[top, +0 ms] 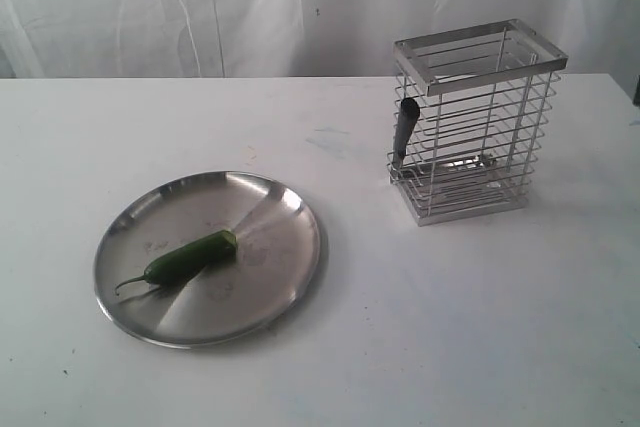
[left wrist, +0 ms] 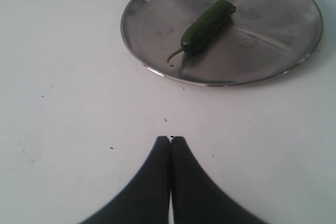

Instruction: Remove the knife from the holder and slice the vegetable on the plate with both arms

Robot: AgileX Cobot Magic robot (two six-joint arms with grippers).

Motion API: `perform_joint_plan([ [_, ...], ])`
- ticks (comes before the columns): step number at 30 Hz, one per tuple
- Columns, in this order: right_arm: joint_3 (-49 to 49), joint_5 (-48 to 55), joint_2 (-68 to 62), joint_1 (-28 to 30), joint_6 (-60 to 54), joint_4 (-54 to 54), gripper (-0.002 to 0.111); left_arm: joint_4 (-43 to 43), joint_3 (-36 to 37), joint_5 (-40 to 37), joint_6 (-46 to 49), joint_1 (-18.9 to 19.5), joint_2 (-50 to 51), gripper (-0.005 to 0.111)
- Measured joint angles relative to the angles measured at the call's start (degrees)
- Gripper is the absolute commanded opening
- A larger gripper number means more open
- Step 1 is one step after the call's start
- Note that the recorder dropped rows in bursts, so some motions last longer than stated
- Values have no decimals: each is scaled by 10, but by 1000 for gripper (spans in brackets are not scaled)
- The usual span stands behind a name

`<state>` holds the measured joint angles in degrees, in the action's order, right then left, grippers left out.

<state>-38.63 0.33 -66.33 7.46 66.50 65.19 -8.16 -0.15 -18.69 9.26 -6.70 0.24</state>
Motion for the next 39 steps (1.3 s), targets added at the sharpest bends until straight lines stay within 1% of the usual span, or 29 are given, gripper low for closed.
perform_joint_plan([
  [2,0,62,-3,-1,-38,0,0,0,0,0,0,0,0,0],
  [5,-1,238,-21,-1,-139,-6,0,0,0,0,0,0,0,0],
  [6,-1,309,-32,-1,-177,-30,0,0,0,0,0,0,0,0],
  [8,-11,430,-47,-1,-294,-140,0,0,0,0,0,0,0,0],
  [10,-22,490,-46,-1,-428,-308,0,0,0,0,0,0,0,0],
  [11,-29,505,-39,-4,-499,-396,0,0,0,0,0,0,0,0],
  [13,-47,523,-14,-22,-588,-526,0,0,0,0,0,0,0,0],
  [14,-60,531,4,-38,-614,-575,0,0,0,0,0,0,0,0],
  [15,-72,539,19,-58,-628,-601,0,0,0,0,0,0,0,0],
  [18,-134,573,61,-126,-650,-641,0,0,0,0,0,0,0,0],
  [19,-167,594,66,-158,-655,-646,0,0,0,0,0,0,0,0],
  [21,-222,625,59,-202,-656,-652,0,0,0,0,0,0,0,0],
  [22,-253,650,47,-235,-655,-652,0,0,0,0,0,0,0,0],
  [24,-303,676,13,-281,-646,-652,0,1,0,0,0,0,0,0],
  [25,-348,684,-34,-323,-638,-652,0,1,0,0,0,0,0,0],
  [29,-398,688,-124,-381,-629,-655,0,1,0,0,0,0,0,0],
  [30,-416,686,-158,-405,-624,-656,0,1,0,0,0,0,0,0],
  [34,-440,629,-194,-431,-587,-662,0,1,0,1,0,0,0,0],
  [36,-445,604,-203,-431,-546,-661,0,1,0,27,0,0,0,0],
  [39,-446,630,-203,-431,-531,-652,11,2,0,55,0,0,0,0],
])
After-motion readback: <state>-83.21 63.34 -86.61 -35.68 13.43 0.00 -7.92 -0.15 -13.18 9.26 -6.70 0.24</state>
